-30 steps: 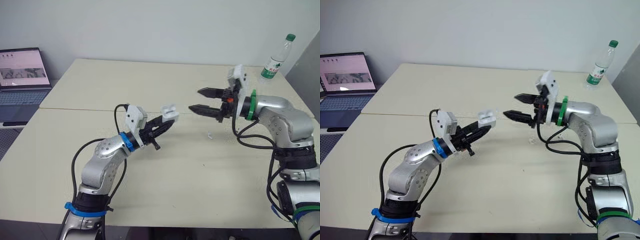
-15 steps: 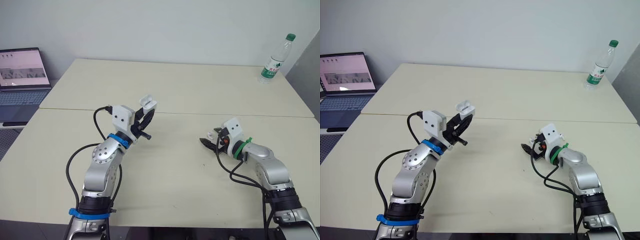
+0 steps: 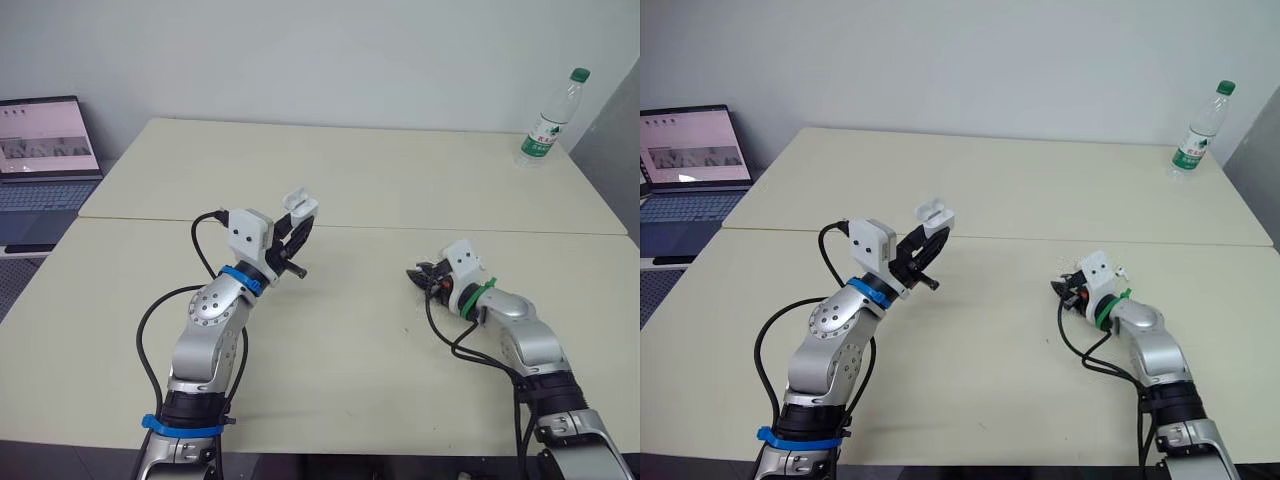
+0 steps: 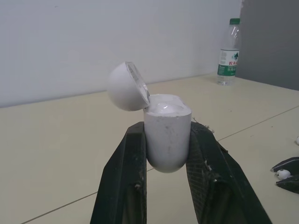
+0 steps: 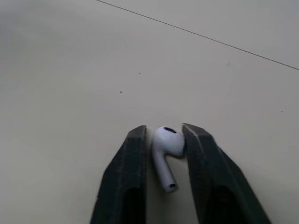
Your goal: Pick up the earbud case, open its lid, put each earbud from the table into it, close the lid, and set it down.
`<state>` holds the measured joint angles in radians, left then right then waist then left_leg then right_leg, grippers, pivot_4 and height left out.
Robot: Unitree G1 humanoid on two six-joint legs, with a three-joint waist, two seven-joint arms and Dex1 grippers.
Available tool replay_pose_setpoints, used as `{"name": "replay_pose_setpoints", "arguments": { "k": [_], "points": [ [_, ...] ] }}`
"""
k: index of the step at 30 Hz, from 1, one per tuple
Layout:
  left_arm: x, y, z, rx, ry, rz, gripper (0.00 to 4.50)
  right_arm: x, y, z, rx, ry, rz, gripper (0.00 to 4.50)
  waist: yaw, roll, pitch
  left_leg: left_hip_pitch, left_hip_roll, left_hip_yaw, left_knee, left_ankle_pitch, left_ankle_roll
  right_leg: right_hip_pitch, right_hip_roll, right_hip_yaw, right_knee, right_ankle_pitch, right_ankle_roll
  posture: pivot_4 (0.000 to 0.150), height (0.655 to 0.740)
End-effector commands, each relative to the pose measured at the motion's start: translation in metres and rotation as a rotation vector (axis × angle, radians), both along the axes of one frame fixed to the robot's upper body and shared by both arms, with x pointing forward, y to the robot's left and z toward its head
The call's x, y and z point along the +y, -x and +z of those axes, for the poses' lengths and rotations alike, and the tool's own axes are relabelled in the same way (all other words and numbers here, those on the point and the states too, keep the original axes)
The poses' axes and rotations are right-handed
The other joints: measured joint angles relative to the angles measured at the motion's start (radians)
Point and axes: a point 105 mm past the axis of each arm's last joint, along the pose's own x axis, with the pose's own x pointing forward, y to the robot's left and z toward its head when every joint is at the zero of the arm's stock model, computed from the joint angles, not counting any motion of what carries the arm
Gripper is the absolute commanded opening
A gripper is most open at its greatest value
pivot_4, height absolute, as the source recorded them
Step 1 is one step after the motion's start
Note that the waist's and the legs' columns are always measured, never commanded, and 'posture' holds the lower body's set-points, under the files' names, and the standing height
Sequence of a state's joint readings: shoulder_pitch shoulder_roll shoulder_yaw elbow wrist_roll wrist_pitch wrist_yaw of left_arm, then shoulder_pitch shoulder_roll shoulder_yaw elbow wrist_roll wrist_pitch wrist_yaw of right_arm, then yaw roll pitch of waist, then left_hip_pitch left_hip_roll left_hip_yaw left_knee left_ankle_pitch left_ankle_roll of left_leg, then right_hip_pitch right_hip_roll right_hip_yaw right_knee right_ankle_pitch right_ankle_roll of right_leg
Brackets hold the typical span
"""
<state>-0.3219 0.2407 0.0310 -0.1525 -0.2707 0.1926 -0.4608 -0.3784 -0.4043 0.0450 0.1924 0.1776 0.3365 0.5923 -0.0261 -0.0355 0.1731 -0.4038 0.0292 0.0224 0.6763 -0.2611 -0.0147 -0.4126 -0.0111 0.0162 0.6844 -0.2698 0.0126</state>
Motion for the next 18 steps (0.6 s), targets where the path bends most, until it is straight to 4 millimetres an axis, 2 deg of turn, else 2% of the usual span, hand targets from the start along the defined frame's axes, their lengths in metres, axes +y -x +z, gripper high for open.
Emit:
{"name": "replay_pose_setpoints", "arguments": {
  "k": [1, 3, 7, 10, 12, 15, 18],
  "points": [
    [-0.003, 0.004, 0.012, -0.056, 0.007, -0.008, 0.75, -0.013, 0.000, 0.004, 0.000, 0.028, -0.004, 0.41, 0.000, 0.000, 0.000, 0.004, 0.000, 0.000, -0.001, 0.000, 0.000, 0.004, 0.000, 0.000, -0.003, 0.000, 0.000, 0.150, 0.7400],
    [-0.003, 0.004, 0.011, -0.054, 0.010, -0.008, 0.75, -0.020, 0.006, 0.011, 0.000, 0.057, 0.053, 0.41, 0.003, 0.000, 0.000, 0.005, 0.000, 0.000, -0.001, 0.000, 0.000, 0.006, 0.000, 0.000, -0.004, 0.000, 0.000, 0.150, 0.7400],
    [-0.007, 0.003, 0.009, -0.055, 0.023, -0.007, 0.75, -0.047, 0.038, 0.037, 0.059, 0.223, 0.317, 0.41, 0.025, 0.003, 0.002, 0.003, -0.003, 0.000, 0.000, -0.001, 0.002, 0.006, 0.001, -0.001, -0.005, 0.001, 0.001, 0.150, 0.7400],
    [-0.006, 0.004, 0.005, -0.057, 0.032, -0.001, 0.75, -0.091, 0.064, 0.059, 0.182, 0.428, 0.487, 0.41, 0.025, 0.004, 0.002, 0.004, -0.002, 0.002, 0.000, -0.002, 0.004, 0.006, 0.001, 0.001, -0.006, 0.001, 0.003, 0.150, 0.7400],
    [-0.006, 0.005, 0.001, -0.057, 0.031, 0.004, 0.75, -0.118, 0.075, 0.068, 0.271, 0.515, 0.526, 0.41, 0.025, 0.004, 0.002, 0.005, -0.002, 0.002, 0.000, -0.002, 0.004, 0.007, 0.001, 0.001, -0.006, 0.001, 0.003, 0.150, 0.7400],
    [-0.013, 0.009, -0.005, -0.061, 0.015, -0.004, 0.75, -0.158, 0.088, 0.065, 0.384, 0.704, 0.559, 0.41, 0.021, 0.003, 0.002, 0.007, 0.001, 0.003, 0.000, -0.002, 0.004, 0.008, 0.001, 0.002, -0.006, 0.001, 0.003, 0.150, 0.7400],
    [-0.019, 0.012, -0.007, -0.048, 0.046, 0.008, 0.75, -0.194, 0.093, 0.058, 0.438, 0.874, 0.562, 0.41, 0.020, 0.003, 0.002, 0.008, 0.001, 0.004, 0.000, -0.002, 0.004, 0.008, 0.001, 0.002, -0.006, 0.001, 0.003, 0.150, 0.7400]
  ]
}}
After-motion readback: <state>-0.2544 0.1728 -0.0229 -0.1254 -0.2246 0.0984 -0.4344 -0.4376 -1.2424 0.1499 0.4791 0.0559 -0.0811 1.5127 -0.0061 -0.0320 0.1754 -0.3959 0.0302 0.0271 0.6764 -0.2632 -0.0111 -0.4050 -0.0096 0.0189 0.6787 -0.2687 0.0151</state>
